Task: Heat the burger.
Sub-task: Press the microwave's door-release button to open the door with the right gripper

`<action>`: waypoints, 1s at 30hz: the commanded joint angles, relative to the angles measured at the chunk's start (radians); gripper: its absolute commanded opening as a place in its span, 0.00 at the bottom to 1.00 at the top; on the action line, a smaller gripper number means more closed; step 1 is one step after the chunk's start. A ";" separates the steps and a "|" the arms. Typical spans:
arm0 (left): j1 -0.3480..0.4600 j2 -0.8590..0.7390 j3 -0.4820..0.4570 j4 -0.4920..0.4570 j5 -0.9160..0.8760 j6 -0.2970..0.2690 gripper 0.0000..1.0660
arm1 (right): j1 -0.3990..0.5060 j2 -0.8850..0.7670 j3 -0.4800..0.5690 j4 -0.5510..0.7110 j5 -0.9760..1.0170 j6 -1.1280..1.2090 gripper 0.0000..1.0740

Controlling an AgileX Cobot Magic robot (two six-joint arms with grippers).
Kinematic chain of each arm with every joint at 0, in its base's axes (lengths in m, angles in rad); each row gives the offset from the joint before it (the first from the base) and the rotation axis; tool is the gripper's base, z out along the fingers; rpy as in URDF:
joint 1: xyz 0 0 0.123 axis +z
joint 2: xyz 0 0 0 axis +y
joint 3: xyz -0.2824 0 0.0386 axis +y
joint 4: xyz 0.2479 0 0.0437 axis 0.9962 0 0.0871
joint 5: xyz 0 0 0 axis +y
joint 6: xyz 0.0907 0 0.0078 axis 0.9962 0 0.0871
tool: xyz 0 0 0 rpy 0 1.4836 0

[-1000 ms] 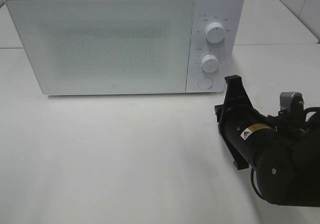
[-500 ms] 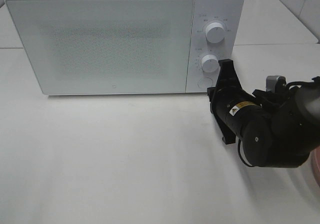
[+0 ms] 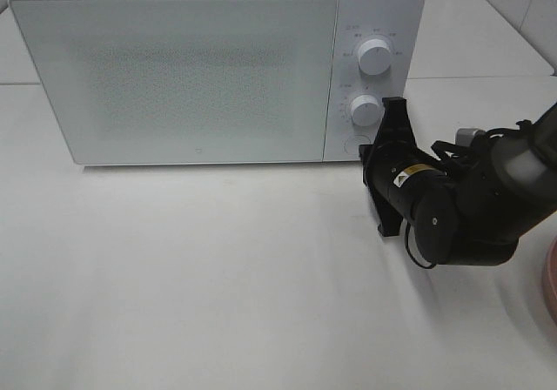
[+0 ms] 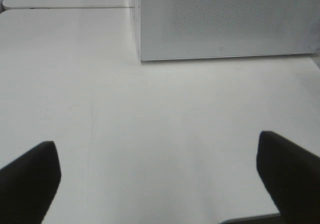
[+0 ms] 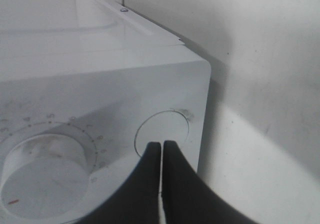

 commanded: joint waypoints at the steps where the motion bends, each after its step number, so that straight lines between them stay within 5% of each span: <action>1: 0.002 -0.007 0.001 0.000 -0.014 -0.002 0.94 | -0.014 0.016 -0.040 -0.021 0.019 0.012 0.00; 30: 0.002 -0.007 0.001 0.000 -0.014 -0.002 0.94 | -0.025 0.088 -0.226 0.065 -0.021 -0.044 0.00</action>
